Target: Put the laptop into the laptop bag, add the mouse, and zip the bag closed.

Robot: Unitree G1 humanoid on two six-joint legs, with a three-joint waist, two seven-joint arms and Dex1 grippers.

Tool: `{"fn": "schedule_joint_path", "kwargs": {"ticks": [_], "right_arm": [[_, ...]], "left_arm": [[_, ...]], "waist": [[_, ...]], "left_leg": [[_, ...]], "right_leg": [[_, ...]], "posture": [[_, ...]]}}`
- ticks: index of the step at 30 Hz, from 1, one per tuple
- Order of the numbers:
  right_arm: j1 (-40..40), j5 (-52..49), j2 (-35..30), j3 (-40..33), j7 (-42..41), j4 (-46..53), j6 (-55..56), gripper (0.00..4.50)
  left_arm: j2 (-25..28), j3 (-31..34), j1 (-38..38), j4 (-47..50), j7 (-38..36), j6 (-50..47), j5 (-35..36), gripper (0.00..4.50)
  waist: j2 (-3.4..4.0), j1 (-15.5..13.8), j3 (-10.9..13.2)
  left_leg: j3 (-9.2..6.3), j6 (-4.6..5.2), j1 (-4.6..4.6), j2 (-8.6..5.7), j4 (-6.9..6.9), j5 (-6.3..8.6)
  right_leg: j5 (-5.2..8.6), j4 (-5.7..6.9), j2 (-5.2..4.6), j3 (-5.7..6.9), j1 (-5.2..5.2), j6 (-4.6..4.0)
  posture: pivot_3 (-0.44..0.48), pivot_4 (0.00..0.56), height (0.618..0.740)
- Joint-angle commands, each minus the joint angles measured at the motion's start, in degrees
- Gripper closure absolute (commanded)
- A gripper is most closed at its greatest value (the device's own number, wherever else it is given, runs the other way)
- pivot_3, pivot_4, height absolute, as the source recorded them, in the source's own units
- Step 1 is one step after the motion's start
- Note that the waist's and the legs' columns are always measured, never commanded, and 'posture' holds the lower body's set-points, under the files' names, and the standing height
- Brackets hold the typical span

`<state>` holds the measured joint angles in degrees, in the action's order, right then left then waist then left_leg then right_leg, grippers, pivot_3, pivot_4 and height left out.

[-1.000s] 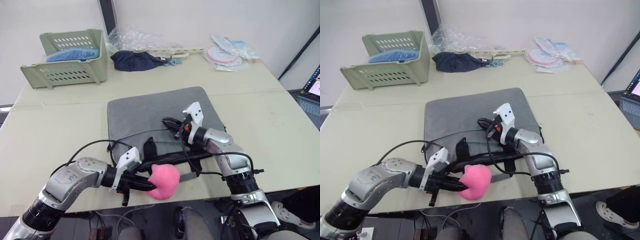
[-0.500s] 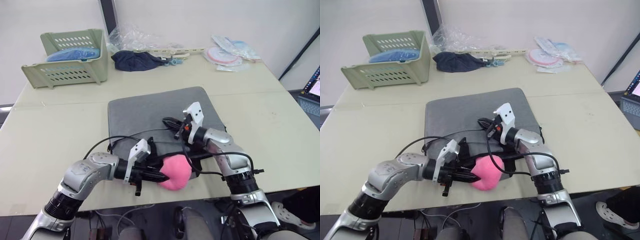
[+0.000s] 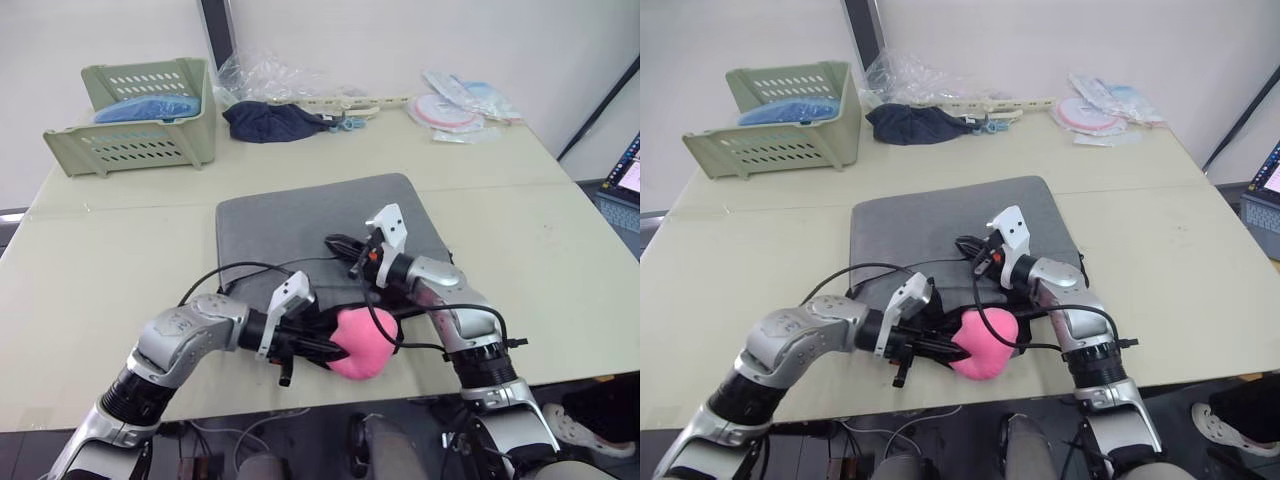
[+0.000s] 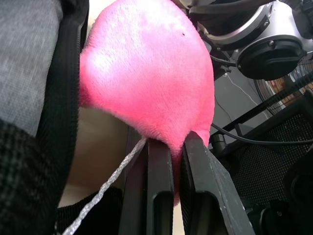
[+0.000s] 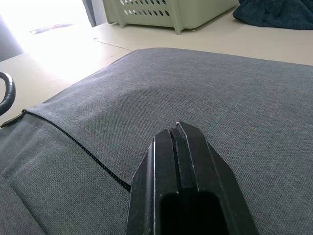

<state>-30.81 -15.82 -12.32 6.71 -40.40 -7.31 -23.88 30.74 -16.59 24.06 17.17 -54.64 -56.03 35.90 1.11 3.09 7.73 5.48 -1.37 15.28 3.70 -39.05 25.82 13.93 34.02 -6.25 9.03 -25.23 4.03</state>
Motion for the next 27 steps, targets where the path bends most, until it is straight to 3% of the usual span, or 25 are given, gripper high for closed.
{"fn": "schedule_joint_path", "kwargs": {"ticks": [1,14,26,27], "right_arm": [[3.3,3.0,0.4,3.8,1.3,-6.2,-3.7,4.50],[3.3,3.1,0.8,3.7,1.6,-6.1,-3.8,4.50],[3.4,3.0,0.7,3.6,1.8,-5.9,-3.9,4.50],[3.3,3.0,0.8,3.6,1.8,-6.0,-3.9,4.50]], "left_arm": [[-2.3,-1.2,2.2,1.3,-2.6,0.5,2.5,4.45],[-4.3,-4.0,6.7,-2.4,-5.9,1.6,1.3,4.45],[-3.3,-2.9,6.2,-1.6,-4.1,0.1,1.0,4.45],[-3.1,-2.5,5.9,-1.5,-4.1,0.0,1.1,4.13]], "waist": [[0.00,0.0,0.0],[-0.01,0.0,0.0],[0.00,0.1,0.0],[0.00,0.1,0.0]], "left_leg": [[0.00,0.00,0.00,0.00,0.00,0.00],[-0.01,0.02,0.00,-0.01,-0.01,-0.01],[-0.03,0.02,0.00,0.00,-0.01,-0.01],[-0.03,0.02,0.00,0.00,-0.01,-0.01]], "right_leg": [[0.00,-0.01,0.00,0.00,0.01,0.01],[-0.02,-0.07,0.03,0.01,0.06,0.03],[-0.02,-0.08,0.05,0.00,0.06,0.04],[-0.02,-0.08,0.05,0.00,0.06,0.04]], "posture": [[0.000,0.150,0.740],[0.000,0.150,0.740],[0.000,0.150,0.740],[0.000,0.150,0.740]]}}
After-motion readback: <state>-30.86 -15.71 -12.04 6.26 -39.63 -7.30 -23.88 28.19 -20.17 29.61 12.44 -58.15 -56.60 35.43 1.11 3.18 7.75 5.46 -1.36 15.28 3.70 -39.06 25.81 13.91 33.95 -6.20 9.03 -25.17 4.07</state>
